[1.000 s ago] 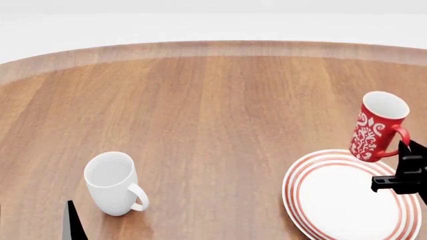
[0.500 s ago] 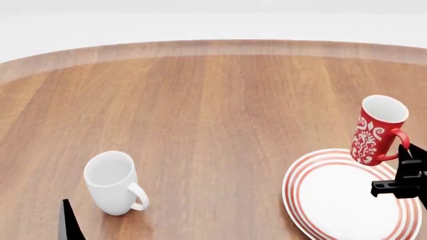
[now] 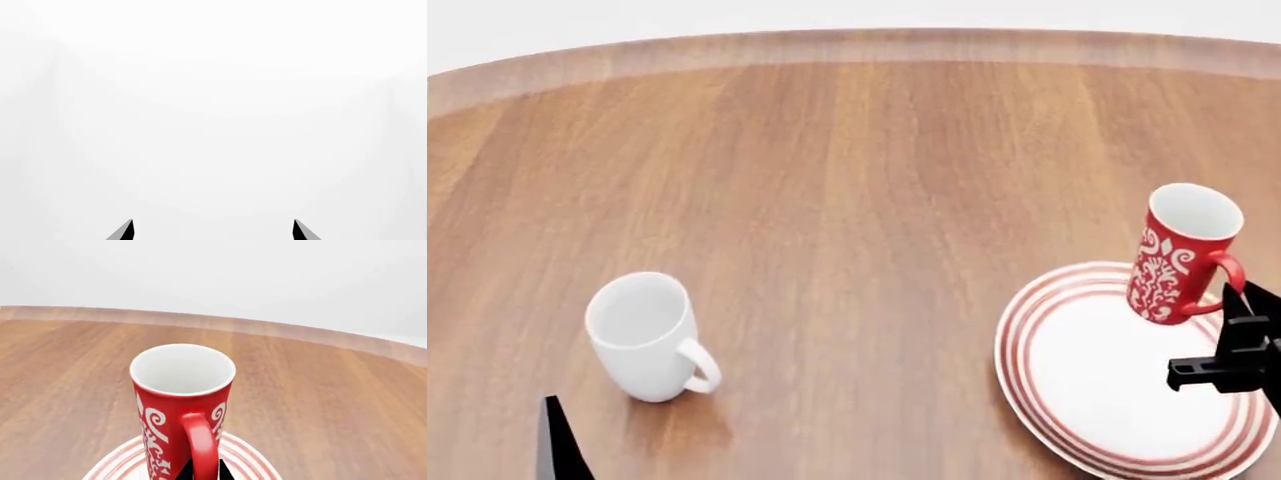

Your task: Pick up the red mug and put it on the plate

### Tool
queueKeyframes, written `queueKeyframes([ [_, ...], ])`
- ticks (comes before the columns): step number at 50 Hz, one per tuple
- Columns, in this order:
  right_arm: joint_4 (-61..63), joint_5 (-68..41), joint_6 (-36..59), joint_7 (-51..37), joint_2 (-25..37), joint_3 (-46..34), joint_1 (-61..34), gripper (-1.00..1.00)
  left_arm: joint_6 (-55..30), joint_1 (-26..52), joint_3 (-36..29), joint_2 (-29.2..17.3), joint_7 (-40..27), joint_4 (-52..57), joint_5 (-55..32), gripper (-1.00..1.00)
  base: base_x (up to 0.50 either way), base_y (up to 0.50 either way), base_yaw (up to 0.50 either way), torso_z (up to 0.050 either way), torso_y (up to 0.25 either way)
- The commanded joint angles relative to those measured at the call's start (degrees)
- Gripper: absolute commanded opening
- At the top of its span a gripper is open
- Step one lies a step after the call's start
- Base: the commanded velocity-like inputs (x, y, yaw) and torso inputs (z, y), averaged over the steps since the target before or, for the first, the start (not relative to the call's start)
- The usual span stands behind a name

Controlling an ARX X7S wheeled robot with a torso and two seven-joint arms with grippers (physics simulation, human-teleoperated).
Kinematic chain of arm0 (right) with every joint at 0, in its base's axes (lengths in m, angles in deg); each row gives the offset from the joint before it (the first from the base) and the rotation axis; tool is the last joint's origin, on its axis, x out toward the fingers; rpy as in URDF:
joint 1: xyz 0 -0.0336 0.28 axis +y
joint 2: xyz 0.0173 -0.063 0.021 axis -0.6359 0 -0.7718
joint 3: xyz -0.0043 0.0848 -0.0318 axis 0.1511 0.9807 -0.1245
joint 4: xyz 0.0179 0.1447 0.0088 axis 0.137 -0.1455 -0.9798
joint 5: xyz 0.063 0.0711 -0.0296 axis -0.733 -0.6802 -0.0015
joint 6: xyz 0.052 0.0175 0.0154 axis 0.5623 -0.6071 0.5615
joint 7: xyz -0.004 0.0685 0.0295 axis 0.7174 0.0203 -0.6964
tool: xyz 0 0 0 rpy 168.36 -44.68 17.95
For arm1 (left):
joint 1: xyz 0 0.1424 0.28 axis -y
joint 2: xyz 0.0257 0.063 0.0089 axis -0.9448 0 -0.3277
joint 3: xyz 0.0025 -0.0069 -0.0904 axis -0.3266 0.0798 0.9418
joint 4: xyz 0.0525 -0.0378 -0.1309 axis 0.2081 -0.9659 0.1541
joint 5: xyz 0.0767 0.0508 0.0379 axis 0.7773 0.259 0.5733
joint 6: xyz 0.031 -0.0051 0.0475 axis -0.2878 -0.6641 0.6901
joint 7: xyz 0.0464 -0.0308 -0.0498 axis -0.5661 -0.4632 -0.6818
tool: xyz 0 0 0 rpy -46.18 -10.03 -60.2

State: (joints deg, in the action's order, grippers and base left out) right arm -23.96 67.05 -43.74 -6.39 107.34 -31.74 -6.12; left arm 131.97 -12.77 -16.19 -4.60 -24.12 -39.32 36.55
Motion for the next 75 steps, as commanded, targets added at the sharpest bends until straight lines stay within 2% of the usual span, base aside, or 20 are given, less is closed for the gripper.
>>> queueKeyframes([
  [1, 0.04, -0.12, -0.76, -0.16, -0.06, 1.41, -0.29, -1.0, 0.0, -0.02, -0.04, 0.0, 0.33, 0.25, -0.45, 1.0, 0.0, 0.0, 0.0, 0.012, -0.113],
  [56, 0.03, 0.28, -1.46, -0.51, -0.23, 1.88, -0.04, -1.0, 0.0, -0.07, 0.06, 0.0, 0.11, 0.83, -0.4, 1.0, 0.0, 0.0, 0.0, 0.012, -0.112],
  [60, 0.03, 0.25, -1.58, -0.33, -0.22, 1.88, 0.0, -1.0, 0.0, 0.02, -0.43, 0.0, 2.28, 0.21, -2.55, 1.0, 0.0, 0.0, 0.0, 0.012, -0.042],
  [75, 0.03, 0.33, -2.23, 0.51, -0.59, 1.63, 0.56, -1.0, 0.0, -0.02, -0.25, 0.0, 1.71, 0.49, -1.85, 1.0, 0.0, 0.0, 0.0, 0.001, -0.001],
])
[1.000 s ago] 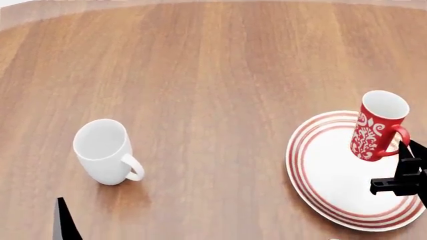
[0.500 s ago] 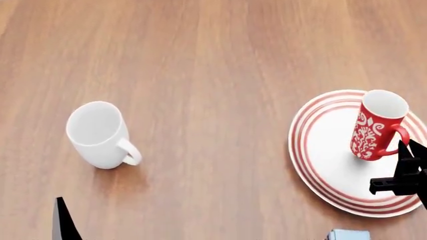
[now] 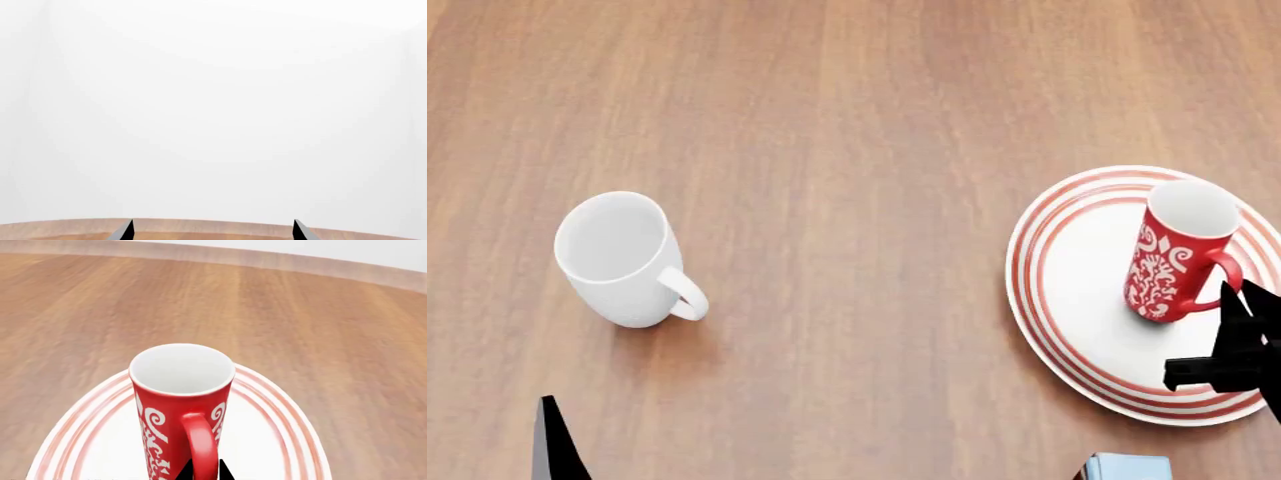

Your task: Pick up the red mug and put it on the plate

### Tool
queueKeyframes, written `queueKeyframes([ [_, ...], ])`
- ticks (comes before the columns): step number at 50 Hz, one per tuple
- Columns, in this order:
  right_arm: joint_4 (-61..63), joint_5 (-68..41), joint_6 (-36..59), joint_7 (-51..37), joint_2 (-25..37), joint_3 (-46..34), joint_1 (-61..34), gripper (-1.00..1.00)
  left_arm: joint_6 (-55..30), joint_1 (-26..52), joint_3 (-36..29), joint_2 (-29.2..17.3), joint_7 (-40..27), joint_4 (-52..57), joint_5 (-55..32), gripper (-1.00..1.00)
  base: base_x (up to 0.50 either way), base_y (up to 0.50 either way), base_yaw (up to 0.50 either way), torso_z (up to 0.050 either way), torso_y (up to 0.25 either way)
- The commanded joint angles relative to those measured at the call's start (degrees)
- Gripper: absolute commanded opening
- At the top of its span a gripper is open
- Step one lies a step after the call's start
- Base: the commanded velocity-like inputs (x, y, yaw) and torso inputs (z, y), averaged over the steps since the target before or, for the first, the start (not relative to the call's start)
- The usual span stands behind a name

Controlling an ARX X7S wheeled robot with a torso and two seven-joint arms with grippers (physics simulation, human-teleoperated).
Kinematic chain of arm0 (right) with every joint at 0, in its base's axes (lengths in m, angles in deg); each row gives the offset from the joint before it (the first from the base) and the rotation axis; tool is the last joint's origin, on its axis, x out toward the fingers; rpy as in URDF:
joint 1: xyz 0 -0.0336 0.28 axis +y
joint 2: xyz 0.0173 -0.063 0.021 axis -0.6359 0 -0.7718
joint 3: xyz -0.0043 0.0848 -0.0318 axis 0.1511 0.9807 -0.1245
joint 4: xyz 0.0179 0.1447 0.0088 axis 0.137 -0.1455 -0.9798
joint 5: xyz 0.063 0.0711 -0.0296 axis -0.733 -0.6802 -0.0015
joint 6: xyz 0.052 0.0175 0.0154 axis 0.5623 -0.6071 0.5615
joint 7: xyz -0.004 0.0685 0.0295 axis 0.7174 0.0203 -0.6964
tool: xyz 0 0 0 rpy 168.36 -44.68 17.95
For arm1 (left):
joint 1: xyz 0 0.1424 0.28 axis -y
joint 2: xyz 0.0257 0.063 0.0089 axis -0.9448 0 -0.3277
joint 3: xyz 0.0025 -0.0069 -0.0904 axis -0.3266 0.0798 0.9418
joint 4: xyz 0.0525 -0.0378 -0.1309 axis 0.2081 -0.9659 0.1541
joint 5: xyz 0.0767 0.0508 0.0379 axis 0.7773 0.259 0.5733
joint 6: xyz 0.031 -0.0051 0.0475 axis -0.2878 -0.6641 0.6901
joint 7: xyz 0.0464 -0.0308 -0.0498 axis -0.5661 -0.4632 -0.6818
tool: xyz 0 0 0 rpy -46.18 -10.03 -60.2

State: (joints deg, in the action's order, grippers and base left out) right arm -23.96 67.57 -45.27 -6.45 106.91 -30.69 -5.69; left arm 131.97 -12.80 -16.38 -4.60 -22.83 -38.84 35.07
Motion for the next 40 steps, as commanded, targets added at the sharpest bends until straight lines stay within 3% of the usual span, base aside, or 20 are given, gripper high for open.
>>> queueKeyframes([
  [1, 0.03, -0.15, -0.74, 0.56, -0.2, 0.52, 0.2, -1.0, 0.0, 0.0, -0.06, 0.0, 0.43, 0.03, -0.39, 1.0, 0.0, 0.0, 0.0, 0.0, 0.0],
  [31, 0.02, 0.39, -0.12, -0.95, -0.42, -0.95, 1.72, -1.0, 0.0, -0.01, -0.12, 0.0, 1.23, 0.38, -1.16, 1.0, 0.0, 0.0, 0.0, 0.0, 0.0],
  [32, 0.02, 0.36, -0.16, -0.69, -0.4, -1.07, 1.76, 1.0, 0.0, -0.01, -0.11, 0.0, 1.21, 0.39, -1.13, 1.0, 0.0, 0.0, 0.0, 0.0, 0.0],
  [40, 0.02, 0.47, -1.78, -0.18, -0.6, -2.29, 3.0, 1.0, 0.0, -0.02, -0.13, 0.0, 1.49, 0.59, -1.46, 1.0, 0.0, 0.0, 0.0, 0.0, 0.0],
])
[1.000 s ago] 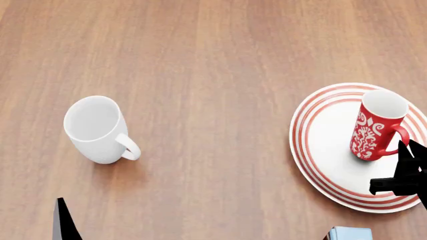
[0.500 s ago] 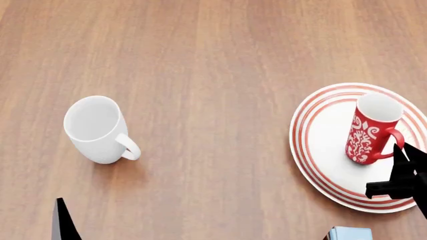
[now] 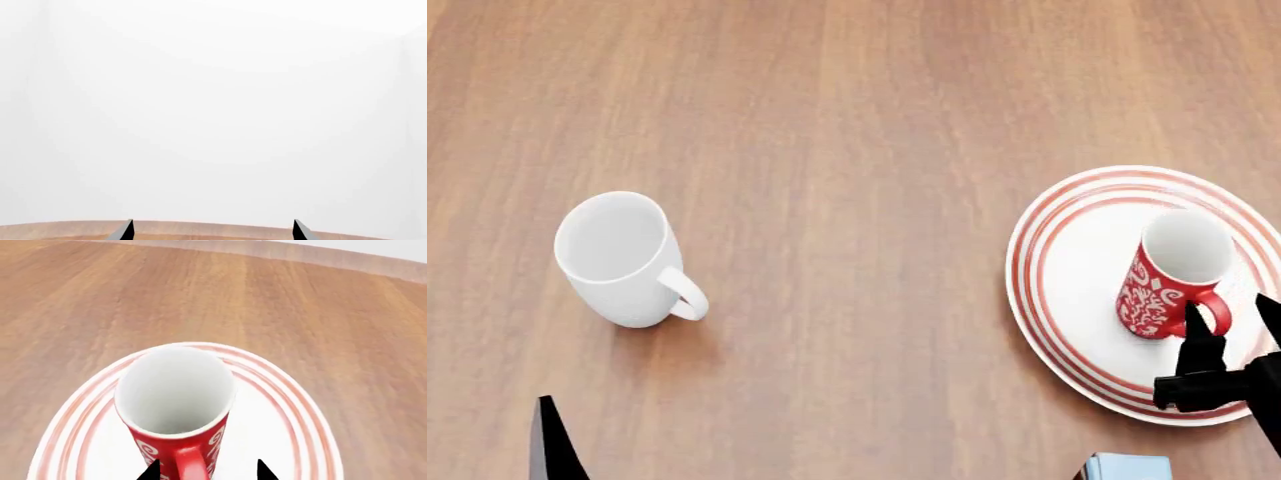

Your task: Pick up the red mug and put it on the plate

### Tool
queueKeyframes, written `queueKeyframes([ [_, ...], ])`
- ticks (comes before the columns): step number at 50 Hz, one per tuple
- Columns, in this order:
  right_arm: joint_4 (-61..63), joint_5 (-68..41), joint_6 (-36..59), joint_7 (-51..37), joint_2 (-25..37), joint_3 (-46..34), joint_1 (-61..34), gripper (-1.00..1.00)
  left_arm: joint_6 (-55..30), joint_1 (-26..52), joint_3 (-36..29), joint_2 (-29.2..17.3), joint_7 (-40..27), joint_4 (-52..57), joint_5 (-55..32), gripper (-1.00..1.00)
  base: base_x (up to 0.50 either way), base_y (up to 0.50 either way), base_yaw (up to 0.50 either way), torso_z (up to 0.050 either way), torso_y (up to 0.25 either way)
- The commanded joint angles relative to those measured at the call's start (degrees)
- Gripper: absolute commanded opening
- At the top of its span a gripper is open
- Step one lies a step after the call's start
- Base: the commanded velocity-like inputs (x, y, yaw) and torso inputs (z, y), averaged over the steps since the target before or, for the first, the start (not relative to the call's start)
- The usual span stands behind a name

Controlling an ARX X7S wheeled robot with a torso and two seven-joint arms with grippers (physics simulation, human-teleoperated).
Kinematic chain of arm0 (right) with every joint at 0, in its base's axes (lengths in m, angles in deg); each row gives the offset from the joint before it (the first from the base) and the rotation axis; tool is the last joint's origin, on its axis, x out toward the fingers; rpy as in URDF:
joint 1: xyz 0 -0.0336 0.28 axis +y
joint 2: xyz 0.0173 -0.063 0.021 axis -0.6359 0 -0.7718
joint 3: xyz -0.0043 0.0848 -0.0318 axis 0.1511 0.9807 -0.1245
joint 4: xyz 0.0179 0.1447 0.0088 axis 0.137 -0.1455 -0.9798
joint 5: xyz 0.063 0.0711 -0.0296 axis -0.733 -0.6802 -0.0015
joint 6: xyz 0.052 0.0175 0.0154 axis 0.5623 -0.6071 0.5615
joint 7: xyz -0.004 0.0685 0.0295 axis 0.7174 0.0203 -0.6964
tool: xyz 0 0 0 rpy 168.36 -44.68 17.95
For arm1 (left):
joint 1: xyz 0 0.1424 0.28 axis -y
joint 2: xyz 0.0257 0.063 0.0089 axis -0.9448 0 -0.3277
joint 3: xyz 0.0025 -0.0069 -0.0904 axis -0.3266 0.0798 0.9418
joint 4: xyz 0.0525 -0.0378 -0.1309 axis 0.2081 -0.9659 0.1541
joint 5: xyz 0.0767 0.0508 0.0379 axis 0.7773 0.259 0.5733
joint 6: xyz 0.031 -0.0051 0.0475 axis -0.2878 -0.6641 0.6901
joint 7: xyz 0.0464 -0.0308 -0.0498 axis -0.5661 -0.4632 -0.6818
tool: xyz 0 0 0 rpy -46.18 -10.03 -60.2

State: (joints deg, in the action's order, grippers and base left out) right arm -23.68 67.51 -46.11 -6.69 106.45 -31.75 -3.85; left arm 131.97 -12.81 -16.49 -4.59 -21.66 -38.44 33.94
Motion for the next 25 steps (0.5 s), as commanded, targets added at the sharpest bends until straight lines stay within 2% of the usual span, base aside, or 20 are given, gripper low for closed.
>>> queueKeyframes([
  [1, -0.25, 0.44, -1.09, 0.12, -0.14, -1.27, 1.25, 1.0, 0.0, -0.01, 0.0, 0.0, 0.31, 0.22, -0.29, 1.0, 0.0, 0.0, 0.0, 0.0, 0.0],
  [25, -0.24, -0.79, -2.62, 2.03, 0.83, -0.85, 1.14, 1.0, 0.0, -0.02, -0.02, 0.0, 0.05, 0.3, -0.45, 1.0, 0.0, 0.0, 0.0, 0.0, 0.0],
])
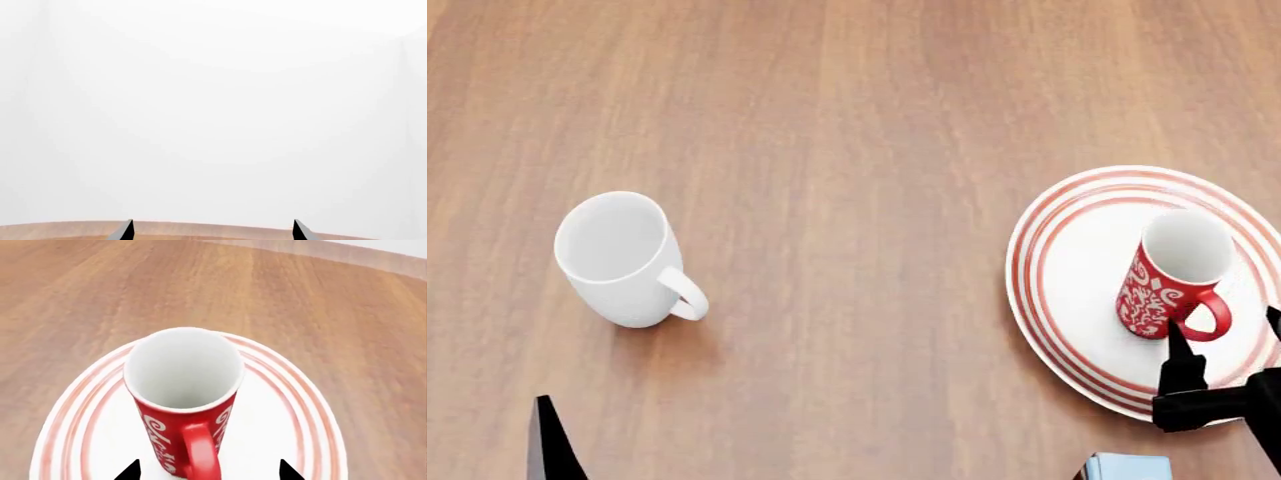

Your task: Pick up the red mug and put it on the plate

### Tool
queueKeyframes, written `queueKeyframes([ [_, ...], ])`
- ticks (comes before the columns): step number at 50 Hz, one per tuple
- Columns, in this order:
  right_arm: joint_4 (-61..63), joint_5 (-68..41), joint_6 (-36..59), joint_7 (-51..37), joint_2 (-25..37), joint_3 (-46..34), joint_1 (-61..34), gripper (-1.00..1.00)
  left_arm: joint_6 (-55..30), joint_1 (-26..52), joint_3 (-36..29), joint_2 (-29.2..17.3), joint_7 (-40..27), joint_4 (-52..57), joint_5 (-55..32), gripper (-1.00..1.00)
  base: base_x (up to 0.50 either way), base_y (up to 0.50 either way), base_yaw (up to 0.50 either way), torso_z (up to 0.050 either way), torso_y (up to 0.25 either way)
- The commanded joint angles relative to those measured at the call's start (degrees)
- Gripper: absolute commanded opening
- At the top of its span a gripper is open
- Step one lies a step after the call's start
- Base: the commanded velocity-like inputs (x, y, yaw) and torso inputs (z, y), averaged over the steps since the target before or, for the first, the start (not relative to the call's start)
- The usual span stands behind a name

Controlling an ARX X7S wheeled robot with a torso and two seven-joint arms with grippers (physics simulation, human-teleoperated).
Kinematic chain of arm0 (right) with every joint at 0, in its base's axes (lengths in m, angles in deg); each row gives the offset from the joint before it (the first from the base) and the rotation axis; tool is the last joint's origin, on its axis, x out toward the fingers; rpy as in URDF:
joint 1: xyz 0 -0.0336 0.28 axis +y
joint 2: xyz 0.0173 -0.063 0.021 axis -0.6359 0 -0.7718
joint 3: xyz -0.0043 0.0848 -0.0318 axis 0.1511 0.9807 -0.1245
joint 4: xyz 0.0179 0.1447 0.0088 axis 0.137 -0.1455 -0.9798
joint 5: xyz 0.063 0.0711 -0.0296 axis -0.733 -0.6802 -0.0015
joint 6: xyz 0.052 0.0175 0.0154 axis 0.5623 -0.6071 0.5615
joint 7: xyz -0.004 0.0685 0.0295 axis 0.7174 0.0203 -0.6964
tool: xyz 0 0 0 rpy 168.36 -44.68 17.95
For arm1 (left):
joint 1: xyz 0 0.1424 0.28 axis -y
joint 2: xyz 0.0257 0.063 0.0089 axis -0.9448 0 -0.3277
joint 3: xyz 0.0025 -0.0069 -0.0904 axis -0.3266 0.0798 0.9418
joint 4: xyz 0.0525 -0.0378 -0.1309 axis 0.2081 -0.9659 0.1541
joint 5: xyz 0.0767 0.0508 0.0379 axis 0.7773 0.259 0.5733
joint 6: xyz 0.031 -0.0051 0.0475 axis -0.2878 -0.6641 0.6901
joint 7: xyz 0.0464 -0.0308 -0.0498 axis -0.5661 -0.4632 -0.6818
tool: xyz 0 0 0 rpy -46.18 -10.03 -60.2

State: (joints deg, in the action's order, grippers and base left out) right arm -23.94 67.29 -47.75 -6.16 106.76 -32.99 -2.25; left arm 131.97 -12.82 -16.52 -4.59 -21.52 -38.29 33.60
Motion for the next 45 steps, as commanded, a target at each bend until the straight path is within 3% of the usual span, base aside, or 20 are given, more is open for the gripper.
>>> queueKeyframes([
  [1, 0.02, -0.49, -1.2, 1.55, 0.54, 0.36, -0.54, 1.0, 0.0, -0.01, 0.02, 0.0, -0.09, 0.17, -0.08, 1.0, 0.0, 0.0, 0.0, 0.0, 0.0],
  [13, 0.4, -1.11, -2.79, 5.2, 0.66, 0.58, -2.2, 1.0, 0.0, -0.04, 0.06, 0.0, -0.07, 0.49, -0.24, 1.0, 0.0, 0.0, 0.0, 0.0, 0.0],
  [21, 17.27, -3.55, 6.2, 5.36, 0.44, 2.49, 4.34, 1.0, 0.0, -0.04, 0.08, 0.0, 0.01, 0.59, -0.27, 1.0, 0.0, 0.0, 0.0, 0.0, 0.0],
  [45, 41.69, -6.33, 22.17, 2.0, 2.22, 5.8, 8.02, 1.0, 0.0, -0.06, 0.05, 0.0, 0.38, 0.85, -0.79, 1.0, 0.0, 0.0, 0.0, 0.0, 0.0],
])
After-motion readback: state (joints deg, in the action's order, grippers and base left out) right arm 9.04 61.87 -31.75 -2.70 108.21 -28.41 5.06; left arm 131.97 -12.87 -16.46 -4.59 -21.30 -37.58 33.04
